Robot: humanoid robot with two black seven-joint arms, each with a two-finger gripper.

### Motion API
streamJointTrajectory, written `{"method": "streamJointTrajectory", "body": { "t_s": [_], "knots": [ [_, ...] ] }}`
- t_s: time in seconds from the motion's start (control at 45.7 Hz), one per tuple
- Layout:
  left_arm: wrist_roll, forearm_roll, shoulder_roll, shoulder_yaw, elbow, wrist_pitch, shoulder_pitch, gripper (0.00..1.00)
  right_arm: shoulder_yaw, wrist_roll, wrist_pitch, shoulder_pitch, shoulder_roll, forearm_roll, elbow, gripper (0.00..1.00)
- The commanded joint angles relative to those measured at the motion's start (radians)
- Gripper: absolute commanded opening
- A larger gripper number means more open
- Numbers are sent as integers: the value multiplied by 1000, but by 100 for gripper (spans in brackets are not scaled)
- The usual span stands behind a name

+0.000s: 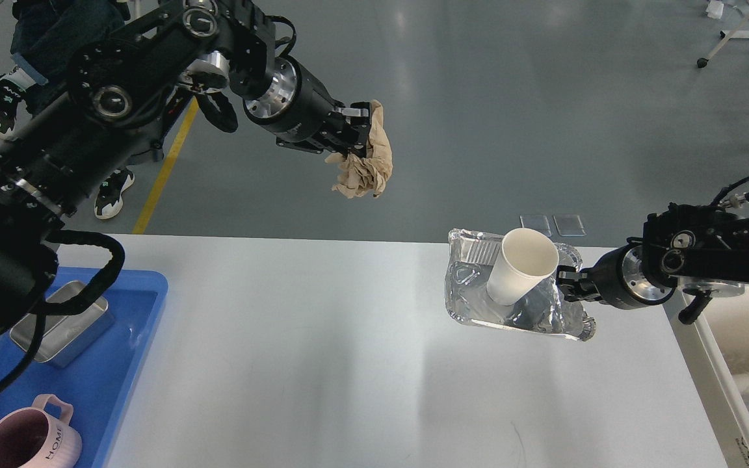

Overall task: Tidy desktop
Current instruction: 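Carry the crumpled paper over the foil tray and drop it in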

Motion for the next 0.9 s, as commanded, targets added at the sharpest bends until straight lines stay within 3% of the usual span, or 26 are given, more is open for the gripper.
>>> {"method": "streamJointTrajectory", "body": {
  "t_s": [0.0,0.372,0.876],
  "knots": [
    [0,7,-83,41,15,0,-10,0,1,0,0,0,19,0,-5,0],
    [-9,19,-284,95,102,76,-7,0,2,0,0,8,28,0,-6,0],
    [-20,15,-291,148,102,101,18,0,7,1,2,29,41,8,-6,0]
  ]
}}
